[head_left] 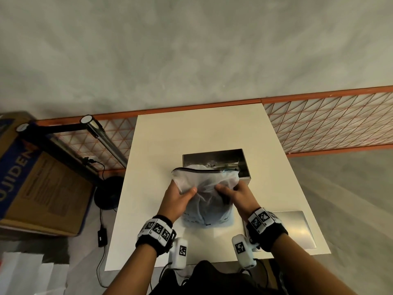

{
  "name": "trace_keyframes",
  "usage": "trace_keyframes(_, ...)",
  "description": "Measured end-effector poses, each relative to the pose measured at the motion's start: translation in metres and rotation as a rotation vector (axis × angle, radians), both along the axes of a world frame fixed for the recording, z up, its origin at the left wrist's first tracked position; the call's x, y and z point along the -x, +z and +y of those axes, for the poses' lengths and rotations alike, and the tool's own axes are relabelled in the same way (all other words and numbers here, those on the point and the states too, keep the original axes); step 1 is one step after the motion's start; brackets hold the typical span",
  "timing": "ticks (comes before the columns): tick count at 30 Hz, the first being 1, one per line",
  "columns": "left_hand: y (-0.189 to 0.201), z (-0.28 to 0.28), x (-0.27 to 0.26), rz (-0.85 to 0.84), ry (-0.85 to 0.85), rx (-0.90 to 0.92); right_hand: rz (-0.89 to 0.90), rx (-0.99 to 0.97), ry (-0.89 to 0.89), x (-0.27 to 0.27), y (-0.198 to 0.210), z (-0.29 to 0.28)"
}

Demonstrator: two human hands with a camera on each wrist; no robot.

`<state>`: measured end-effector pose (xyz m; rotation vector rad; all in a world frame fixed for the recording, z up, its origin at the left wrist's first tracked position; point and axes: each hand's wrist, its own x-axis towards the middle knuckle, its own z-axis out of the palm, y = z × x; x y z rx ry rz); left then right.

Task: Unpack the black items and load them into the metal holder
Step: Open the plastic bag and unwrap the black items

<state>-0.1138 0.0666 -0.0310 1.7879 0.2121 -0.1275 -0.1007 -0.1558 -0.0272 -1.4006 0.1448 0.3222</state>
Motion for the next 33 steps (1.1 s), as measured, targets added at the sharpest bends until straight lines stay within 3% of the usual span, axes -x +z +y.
trace_keyframes(5, -0.003, 0.0, 0.003, 0.03, 0.039, -0.188, 0.024, 0.103, -0.07, -0.003, -0.009, -0.006)
trace_keyframes(11, -0.006, -0.003, 0.005, 0.098, -0.022, -0.272, 0.064, 0.186, -0.047, -0.007, -0.017, -0.008)
trace_keyframes(16, -0.008, -0.009, 0.0, 0.139, -0.041, -0.269, 0.174, 0.229, -0.008, -0.007, -0.027, 0.004)
trace_keyframes(22, -0.013, -0.014, 0.006, 0.162, -0.09, -0.165, 0.177, 0.179, 0.077, 0.006, -0.021, 0.014)
trace_keyframes(27, -0.013, -0.016, 0.006, 0.128, -0.086, -0.156, 0.012, 0.232, 0.072, 0.013, -0.018, 0.012)
trace_keyframes(33, -0.002, -0.021, 0.003, 0.125, 0.022, -0.245, -0.02, 0.318, -0.007, 0.007, -0.01, 0.006)
